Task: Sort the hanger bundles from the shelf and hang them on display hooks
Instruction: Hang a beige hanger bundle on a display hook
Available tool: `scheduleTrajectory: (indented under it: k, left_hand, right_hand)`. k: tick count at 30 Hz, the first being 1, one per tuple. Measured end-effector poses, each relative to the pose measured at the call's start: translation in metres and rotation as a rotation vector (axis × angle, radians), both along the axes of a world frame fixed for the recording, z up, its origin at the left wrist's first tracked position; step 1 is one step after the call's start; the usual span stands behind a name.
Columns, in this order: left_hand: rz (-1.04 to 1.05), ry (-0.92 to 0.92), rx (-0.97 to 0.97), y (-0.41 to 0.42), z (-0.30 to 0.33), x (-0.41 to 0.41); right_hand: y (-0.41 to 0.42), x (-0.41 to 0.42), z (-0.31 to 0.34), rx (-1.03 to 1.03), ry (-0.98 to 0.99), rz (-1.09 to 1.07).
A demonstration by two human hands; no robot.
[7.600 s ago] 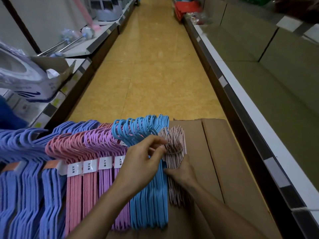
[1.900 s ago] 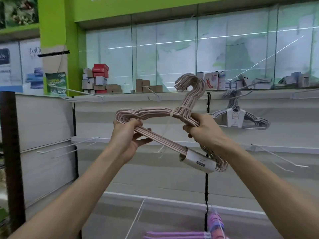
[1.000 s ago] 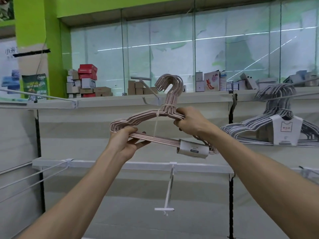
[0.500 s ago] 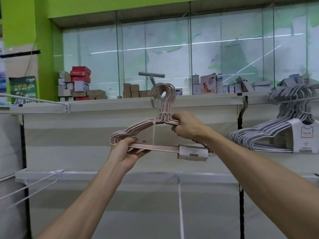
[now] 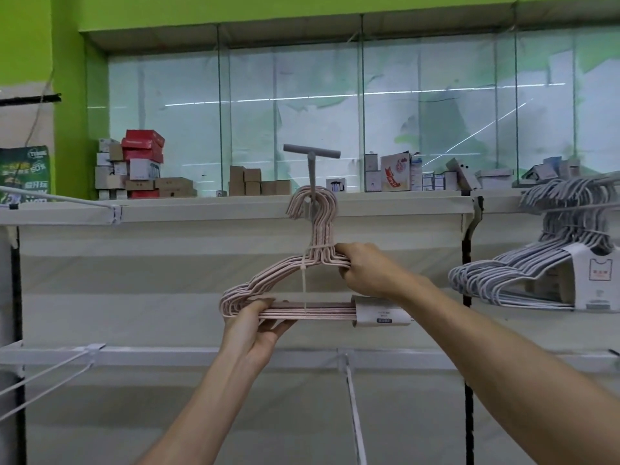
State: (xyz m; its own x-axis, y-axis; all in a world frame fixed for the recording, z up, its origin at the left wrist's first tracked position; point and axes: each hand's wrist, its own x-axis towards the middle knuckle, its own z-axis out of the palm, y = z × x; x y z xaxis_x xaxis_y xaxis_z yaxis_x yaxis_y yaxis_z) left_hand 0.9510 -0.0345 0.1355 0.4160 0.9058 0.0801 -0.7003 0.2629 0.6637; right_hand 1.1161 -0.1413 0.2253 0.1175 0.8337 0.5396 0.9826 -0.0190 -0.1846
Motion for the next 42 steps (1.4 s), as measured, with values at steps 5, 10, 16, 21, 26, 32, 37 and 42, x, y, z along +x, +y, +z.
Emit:
scheduleTrajectory:
  k: [5, 10, 16, 21, 26, 32, 37, 42]
  left_hand:
    - [0.109, 0.114, 0.11, 0.0, -0.007, -0.007]
    - [0.356, 0.341, 0.353, 0.001, -0.016, -0.041]
    - [0.75, 0.629, 0.826, -0.01, -0.025, -0.092]
    - [0.573, 0.516, 1.084, -0.049, -0.017, -0.116]
    - [0.327, 0.361, 1.132, -0.096, -0.012, -0.12]
    - [0.106, 0.205, 1.191, -0.162, -0.013, -0.106]
    - [-0.084, 0.125, 1.254, -0.226, -0.016, -0.083]
    - [-0.247, 0.064, 1.319, -0.302, -0.021, -0.04]
  right_hand:
    - [-0.009, -0.006, 0.0, -0.003, -0.051, -0.07]
    - [-0.021, -0.011, 0.004, 0.023, -0.013, -0.017]
    - [-0.045, -0.018, -0.012, 0.187, 0.025, -0.021]
    - [-0.078, -0.036, -0.029, 0.354, 0.114, -0.033]
    - [-0.115, -0.05, -0.046, 0.415, 0.188, -0.11]
    - [-0.196, -0.058, -0.068, 0.487, 0.208, -0.198]
    - [-0.283, -0.055, -0.078, 0.516, 0.185, -0.314]
    - [-0.382, -0.041, -0.085, 0.534, 0.181, -0.434]
